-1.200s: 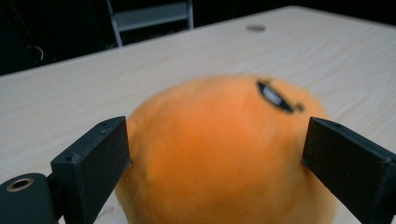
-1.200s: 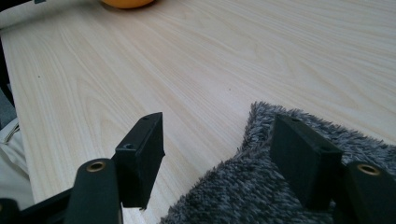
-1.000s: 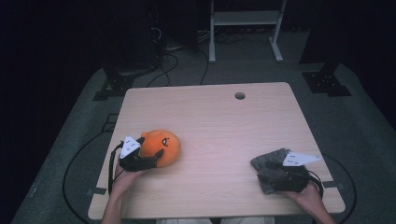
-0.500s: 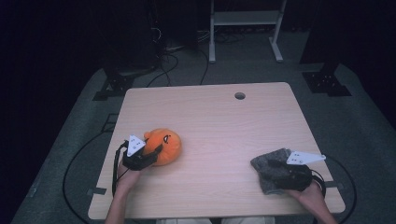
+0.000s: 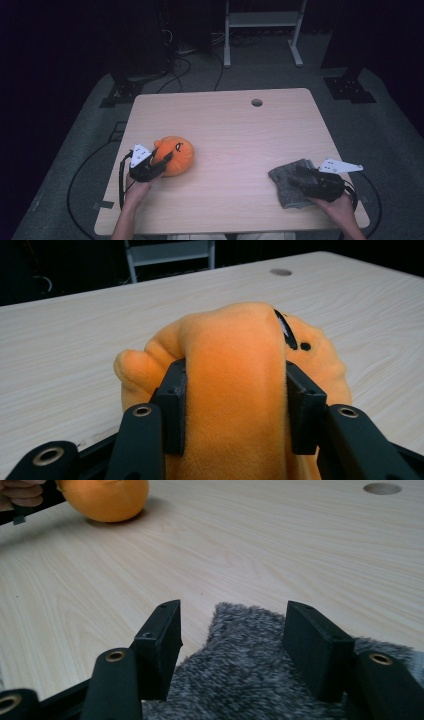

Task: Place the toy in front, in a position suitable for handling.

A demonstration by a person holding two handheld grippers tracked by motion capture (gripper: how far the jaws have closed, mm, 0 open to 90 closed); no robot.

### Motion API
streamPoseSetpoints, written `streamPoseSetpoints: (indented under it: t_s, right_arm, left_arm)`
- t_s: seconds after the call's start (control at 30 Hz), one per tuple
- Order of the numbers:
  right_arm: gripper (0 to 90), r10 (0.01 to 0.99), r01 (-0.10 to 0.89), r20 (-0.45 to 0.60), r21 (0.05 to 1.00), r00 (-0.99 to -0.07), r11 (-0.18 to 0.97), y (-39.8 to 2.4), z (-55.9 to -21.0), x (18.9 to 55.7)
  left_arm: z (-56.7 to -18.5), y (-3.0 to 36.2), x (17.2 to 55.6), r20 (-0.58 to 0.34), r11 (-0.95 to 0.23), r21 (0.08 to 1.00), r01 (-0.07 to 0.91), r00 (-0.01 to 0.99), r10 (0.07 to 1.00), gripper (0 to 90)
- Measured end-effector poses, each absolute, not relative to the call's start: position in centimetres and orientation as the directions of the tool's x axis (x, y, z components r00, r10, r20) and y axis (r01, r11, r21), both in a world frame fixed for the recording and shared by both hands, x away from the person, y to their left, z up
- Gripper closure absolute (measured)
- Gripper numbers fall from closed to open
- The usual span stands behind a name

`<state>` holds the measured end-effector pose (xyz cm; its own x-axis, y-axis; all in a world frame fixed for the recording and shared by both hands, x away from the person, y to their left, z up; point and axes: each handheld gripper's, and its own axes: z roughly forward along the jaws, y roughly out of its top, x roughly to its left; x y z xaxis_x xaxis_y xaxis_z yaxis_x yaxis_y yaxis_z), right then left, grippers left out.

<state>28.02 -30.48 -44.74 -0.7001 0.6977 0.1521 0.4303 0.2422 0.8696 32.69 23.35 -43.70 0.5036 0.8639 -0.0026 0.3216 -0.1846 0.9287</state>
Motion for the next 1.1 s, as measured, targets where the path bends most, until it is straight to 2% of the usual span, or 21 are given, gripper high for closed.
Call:
streamPoseSetpoints:
  t_s: [0.2,0.43,0.73,0.97,1.1]
  right_arm:
    - [39.3,0.717,0.425,0.129,0.870,-0.685,0.250,-30.8,-44.7,28.3]
    - [39.7,0.726,0.444,0.101,0.845,-0.680,0.298,-29.6,-44.8,29.3]
    - [40.6,0.724,0.498,0.084,0.779,-0.685,0.381,-28.2,-45.9,30.5]
    - [48.6,0.734,0.547,0.056,0.705,-0.677,0.452,-27.4,-47.0,31.4]
    - [52.5,0.737,0.544,0.038,0.700,-0.675,0.463,-27.3,-47.2,31.4]
  left_arm:
    - [-42.7,22.1,32.1,-0.013,-0.179,0.940,0.290,0.555,0.832,53.4]
    - [-41.7,16.9,31.3,0.020,-0.240,0.941,0.238,0.670,0.742,53.1]
    - [-41.8,11.7,30.8,0.024,-0.286,0.933,0.220,0.755,0.656,52.1]
    - [-42.6,7.4,30.4,0.009,-0.322,0.919,0.225,0.807,0.590,51.4]
    - [-42.9,6.2,30.3,0.006,-0.326,0.918,0.228,0.812,0.583,50.6]
